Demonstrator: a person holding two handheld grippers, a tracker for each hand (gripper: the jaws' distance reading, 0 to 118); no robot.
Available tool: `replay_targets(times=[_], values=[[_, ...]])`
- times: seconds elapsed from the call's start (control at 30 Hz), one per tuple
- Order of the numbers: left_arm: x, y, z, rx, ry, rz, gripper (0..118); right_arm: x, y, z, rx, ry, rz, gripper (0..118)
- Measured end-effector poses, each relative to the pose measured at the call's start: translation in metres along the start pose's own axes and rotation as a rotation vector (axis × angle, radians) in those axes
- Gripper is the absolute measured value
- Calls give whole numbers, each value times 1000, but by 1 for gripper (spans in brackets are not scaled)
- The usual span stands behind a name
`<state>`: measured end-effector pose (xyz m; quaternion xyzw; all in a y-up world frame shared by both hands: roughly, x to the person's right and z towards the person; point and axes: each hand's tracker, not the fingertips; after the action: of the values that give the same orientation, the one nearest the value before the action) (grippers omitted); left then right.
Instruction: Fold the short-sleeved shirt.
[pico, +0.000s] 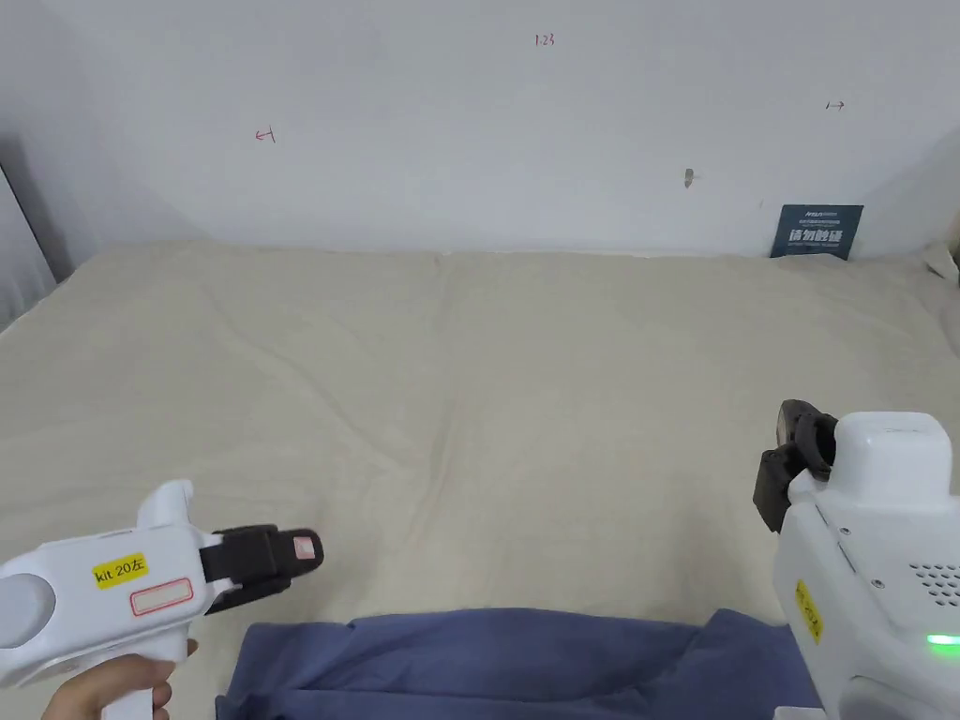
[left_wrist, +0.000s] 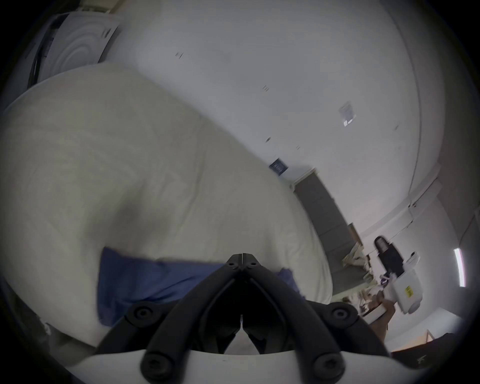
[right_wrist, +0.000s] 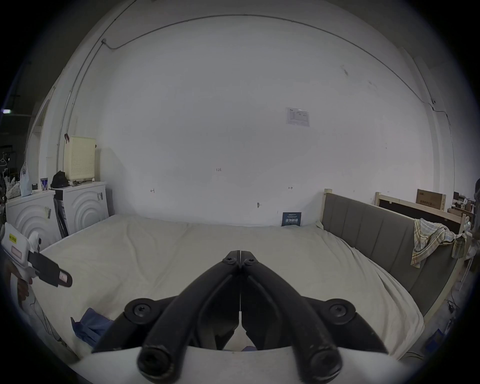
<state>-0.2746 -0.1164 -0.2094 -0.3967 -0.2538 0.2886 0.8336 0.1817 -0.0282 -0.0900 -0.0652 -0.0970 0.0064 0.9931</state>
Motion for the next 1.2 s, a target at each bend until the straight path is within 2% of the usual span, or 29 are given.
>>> replay_targets(times=[0.03, 0.1, 0.13, 0.17, 0.2, 0.23, 0.5, 0.53, 0.57, 0.63, 0.67, 0.7, 0.8, 0.83, 0.9, 0.97, 1.03, 1.2], values=[[-13, 0, -1, -36, 14, 23, 1, -3, -2, -1, -6, -1, 3, 0], [-32, -4, -2, -88, 51, 65, 26, -10, -5, -4, -19, 0, 10, 0], [-45, -6, -4, -105, 75, 97, 45, -11, -7, -7, -29, 3, 12, 0], [-54, -7, -6, -123, 94, 112, 76, -15, -9, -9, -38, 4, 14, 0], [-62, -10, -7, -122, 123, 130, 92, -18, -11, -10, -45, 6, 15, 0], [-71, -13, -10, -138, 135, 152, 95, -22, -13, -12, -54, 6, 20, 0], [-120, -26, -32, -225, 218, 114, 92, -39, -28, -30, -121, 12, 48, 0], [-124, -29, -36, -223, 218, 118, 86, -37, -30, -33, -129, 9, 50, 0], [-128, -32, -40, -228, 219, 119, 72, -38, -31, -34, -138, 8, 53, 0], [-152, -32, -49, -238, 207, 128, 63, -40, -33, -37, -151, 6, 60, 0], [-153, -36, -53, -248, 202, 146, 63, -37, -35, -38, -156, 4, 66, 0], [-150, -41, -55, -253, 204, 148, 47, -37, -35, -39, -162, 1, 70, 0], [-151, -42, -57, -204, 223, 60, 38, -34, -36, -39, -171, -4, 74, 0], [-149, -44, -57, -218, 249, 86, 29, -33, -36, -39, -173, -7, 70, 0], [-149, -44, -55, -207, 281, 50, 12, -33, -37, -39, -175, -12, 59, 0], [-135, -43, -57, -206, 287, 29, 9, -29, -36, -39, -177, -13, 51, 0], [-115, -39, -49, -166, 301, -61, 8, -29, -35, -39, -174, -15, 50, 0], [-91, -11, -11, -95, 339, -119, 7, -23, -27, -36, -149, -7, 43, 0]])
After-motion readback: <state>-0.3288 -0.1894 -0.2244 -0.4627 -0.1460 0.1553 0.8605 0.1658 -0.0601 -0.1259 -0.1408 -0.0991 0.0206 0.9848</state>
